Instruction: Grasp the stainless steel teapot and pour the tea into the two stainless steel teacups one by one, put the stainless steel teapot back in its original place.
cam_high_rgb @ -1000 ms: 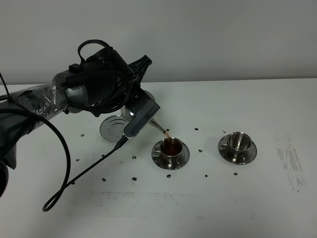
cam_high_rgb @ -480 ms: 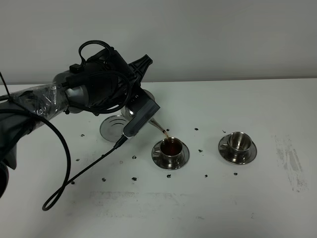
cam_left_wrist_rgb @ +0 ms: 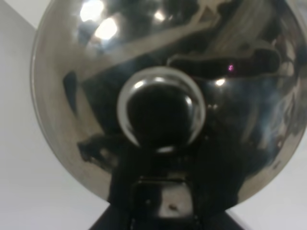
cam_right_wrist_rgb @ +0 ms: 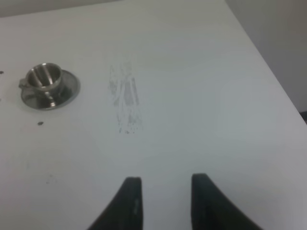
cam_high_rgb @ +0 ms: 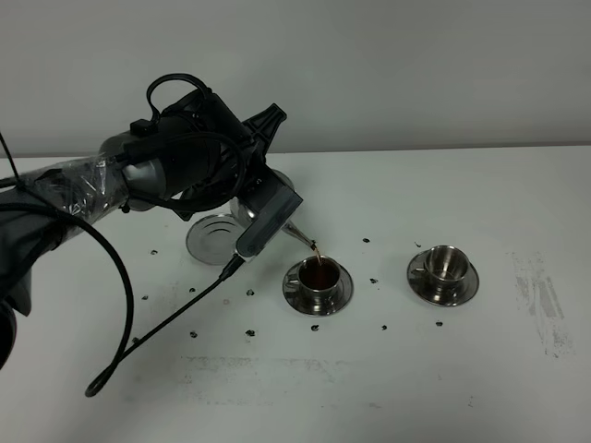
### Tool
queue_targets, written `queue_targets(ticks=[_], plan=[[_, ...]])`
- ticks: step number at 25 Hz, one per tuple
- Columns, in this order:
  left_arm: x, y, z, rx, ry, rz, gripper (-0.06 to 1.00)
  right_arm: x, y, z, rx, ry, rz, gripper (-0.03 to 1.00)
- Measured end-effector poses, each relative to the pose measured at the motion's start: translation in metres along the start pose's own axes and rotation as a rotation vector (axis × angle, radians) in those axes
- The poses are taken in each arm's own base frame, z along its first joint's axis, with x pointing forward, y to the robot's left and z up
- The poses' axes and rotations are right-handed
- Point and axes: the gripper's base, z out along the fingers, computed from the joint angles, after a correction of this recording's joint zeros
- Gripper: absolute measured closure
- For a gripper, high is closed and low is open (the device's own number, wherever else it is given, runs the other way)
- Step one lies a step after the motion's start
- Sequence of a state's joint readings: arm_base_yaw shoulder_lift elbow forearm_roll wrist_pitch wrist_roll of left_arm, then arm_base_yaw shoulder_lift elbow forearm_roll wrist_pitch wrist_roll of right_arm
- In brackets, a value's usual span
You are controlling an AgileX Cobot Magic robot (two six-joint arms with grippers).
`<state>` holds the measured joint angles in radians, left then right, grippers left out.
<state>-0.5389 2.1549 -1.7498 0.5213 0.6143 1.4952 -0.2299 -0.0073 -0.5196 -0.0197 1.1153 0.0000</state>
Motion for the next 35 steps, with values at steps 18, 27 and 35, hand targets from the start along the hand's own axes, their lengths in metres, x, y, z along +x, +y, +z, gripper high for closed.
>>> queue_targets(ticks=[18,27,35], plan=[[0.019,-0.013,-0.011,0.085,-0.116,-0.225,0.74,0.0,0.0,0.0,0.0,0.0,0.0,0.73],[0.031,-0.048,-0.08,-0.054,-0.231,-0.44,0.74,0.0,0.0,0.0,0.0,0.0,0.0,0.73],[-0.001,-0.084,-0.107,0.082,-0.492,-0.84,0.74,0.0,0.0,0.0,0.0,0.0,0.0,0.73]])
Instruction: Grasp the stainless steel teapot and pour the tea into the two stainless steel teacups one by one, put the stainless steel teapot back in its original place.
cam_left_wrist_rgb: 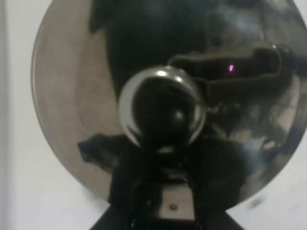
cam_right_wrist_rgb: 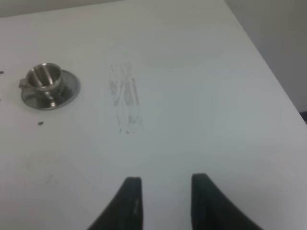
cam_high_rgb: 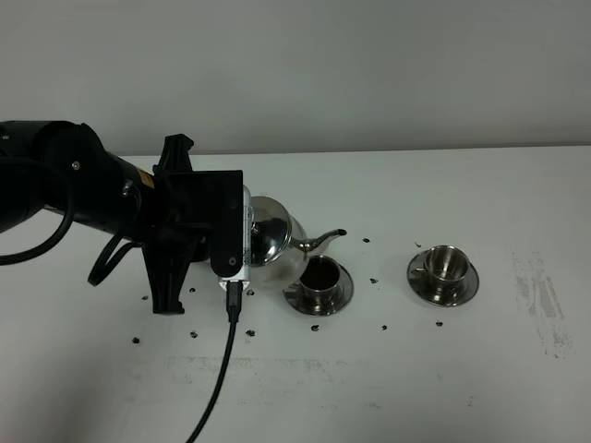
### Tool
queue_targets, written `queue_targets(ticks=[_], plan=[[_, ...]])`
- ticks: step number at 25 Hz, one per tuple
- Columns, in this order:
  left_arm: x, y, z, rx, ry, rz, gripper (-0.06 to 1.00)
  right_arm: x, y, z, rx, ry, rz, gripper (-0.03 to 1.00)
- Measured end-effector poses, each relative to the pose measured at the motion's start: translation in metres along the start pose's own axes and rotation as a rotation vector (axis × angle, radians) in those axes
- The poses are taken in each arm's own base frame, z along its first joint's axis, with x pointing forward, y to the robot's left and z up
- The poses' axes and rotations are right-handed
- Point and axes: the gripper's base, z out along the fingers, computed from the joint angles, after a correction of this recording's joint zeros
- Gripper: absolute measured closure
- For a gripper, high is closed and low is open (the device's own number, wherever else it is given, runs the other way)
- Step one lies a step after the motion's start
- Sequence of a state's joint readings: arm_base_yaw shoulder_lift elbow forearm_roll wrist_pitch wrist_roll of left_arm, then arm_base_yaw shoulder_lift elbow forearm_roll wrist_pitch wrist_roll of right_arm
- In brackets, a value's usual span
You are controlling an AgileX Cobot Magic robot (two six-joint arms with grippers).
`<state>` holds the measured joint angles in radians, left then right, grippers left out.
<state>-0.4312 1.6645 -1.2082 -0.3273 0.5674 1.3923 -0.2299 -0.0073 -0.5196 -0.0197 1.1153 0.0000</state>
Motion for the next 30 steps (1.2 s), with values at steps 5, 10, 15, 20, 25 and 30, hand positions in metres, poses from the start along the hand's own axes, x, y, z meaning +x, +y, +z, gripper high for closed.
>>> queue_targets(ticks=[5,10,15,20,25,30], plan=[[0.001,-0.014,0.008,0.099,-0.02,-0.229,0.74,0.0,0.0,0.0,0.0,0.0,0.0,0.73],[0.005,-0.024,0.022,0.211,0.044,-0.388,0.74,0.0,0.0,0.0,-0.001,0.0,0.0,0.73],[0.009,-0.032,0.041,0.268,0.108,-0.459,0.74,0.0,0.0,0.0,-0.001,0.0,0.0,0.73],[0.007,-0.039,0.062,0.312,0.156,-0.474,0.74,0.0,0.0,0.0,-0.001,0.0,0.0,0.73],[0.006,-0.039,0.081,0.316,0.217,-0.454,0.74,0.0,0.0,0.0,-0.001,0.0,0.0,0.73],[0.005,-0.038,0.085,0.297,0.244,-0.421,0.74,0.0,0.0,0.0,0.0,0.0,0.0,0.73]])
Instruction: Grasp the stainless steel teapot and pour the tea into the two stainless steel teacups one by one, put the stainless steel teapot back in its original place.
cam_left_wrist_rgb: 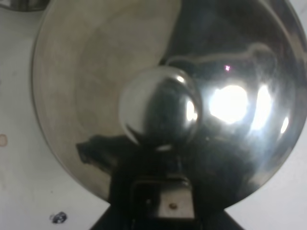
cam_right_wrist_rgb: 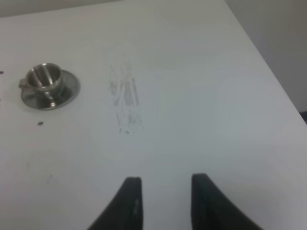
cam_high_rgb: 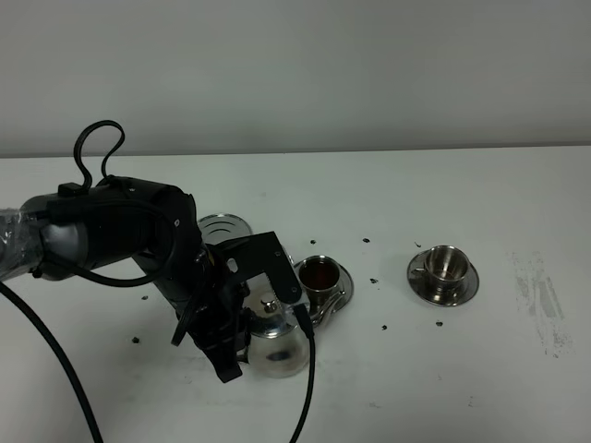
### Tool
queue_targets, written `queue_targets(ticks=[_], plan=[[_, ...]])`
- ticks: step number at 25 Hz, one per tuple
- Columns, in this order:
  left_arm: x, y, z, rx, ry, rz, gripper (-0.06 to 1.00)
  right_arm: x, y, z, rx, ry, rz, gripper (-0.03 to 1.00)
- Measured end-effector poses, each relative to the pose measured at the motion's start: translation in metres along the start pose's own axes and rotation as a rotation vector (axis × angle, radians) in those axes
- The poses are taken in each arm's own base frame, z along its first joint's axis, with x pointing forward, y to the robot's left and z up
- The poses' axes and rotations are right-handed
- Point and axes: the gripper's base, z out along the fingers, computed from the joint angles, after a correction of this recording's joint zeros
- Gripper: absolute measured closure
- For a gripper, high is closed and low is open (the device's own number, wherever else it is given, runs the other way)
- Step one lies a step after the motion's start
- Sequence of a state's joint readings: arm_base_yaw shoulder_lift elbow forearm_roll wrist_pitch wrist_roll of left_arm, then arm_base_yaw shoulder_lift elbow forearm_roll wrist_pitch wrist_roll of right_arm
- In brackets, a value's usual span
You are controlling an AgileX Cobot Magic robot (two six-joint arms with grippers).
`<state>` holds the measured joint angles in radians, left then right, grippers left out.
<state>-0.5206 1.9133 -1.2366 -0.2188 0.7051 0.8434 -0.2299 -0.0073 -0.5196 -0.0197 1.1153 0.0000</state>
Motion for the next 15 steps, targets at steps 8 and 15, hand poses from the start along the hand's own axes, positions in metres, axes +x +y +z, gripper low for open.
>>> queue_targets(ticks=[8,15], plan=[[-0.048,0.008,-0.057,-0.082,-0.034,0.139,0.74,0.0,0.0,0.0,-0.001,0.0,0.0,0.73],[-0.098,0.054,-0.102,-0.262,0.013,0.293,0.74,0.0,0.0,0.0,-0.001,0.0,0.0,0.73]])
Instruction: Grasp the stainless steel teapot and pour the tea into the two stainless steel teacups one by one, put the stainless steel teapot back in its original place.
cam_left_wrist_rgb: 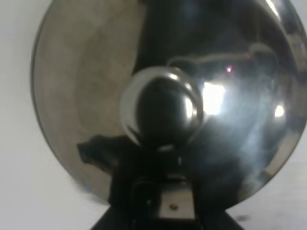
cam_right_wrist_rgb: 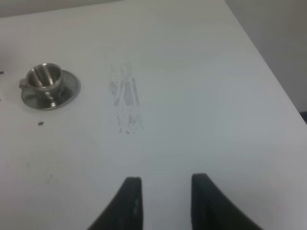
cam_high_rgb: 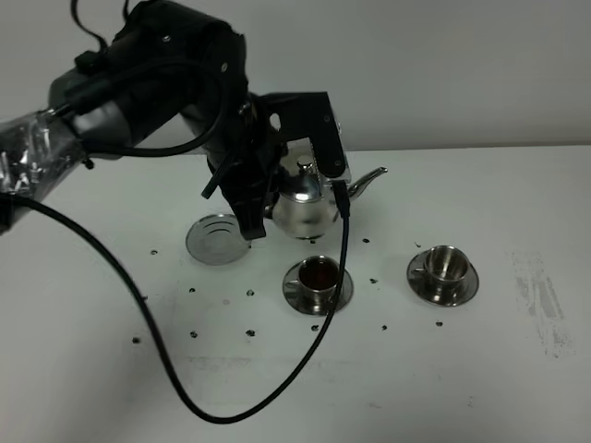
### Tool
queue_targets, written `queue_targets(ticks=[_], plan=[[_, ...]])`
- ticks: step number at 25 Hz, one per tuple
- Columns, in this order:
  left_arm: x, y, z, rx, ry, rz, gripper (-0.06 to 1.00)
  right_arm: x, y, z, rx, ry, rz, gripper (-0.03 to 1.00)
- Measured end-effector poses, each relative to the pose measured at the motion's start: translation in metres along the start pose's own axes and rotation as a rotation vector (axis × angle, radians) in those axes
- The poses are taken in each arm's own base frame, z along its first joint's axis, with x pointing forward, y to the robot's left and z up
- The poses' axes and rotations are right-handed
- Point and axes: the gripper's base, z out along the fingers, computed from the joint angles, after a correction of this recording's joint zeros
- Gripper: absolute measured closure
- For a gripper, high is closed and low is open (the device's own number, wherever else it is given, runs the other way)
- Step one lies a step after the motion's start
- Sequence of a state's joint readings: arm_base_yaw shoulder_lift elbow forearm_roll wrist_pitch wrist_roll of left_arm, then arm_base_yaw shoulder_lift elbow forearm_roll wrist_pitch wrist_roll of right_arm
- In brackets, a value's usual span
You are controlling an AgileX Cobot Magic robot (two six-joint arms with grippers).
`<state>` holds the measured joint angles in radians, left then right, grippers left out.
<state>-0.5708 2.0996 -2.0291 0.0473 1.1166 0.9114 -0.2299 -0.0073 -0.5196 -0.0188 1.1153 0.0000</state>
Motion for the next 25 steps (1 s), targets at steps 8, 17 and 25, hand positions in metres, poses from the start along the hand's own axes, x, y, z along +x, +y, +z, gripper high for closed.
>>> queue_targets(ticks=[8,17,25], plan=[[-0.023,0.032,0.057,-0.032,-0.021,0.374,0.74,0.0,0.0,0.0,0.0,0.0,0.0,0.73],[-0.025,0.038,0.091,-0.07,-0.078,0.565,0.74,0.0,0.0,0.0,0.0,0.0,0.0,0.73],[-0.028,0.041,0.096,-0.114,-0.087,0.632,0.74,0.0,0.0,0.0,0.0,0.0,0.0,0.73]])
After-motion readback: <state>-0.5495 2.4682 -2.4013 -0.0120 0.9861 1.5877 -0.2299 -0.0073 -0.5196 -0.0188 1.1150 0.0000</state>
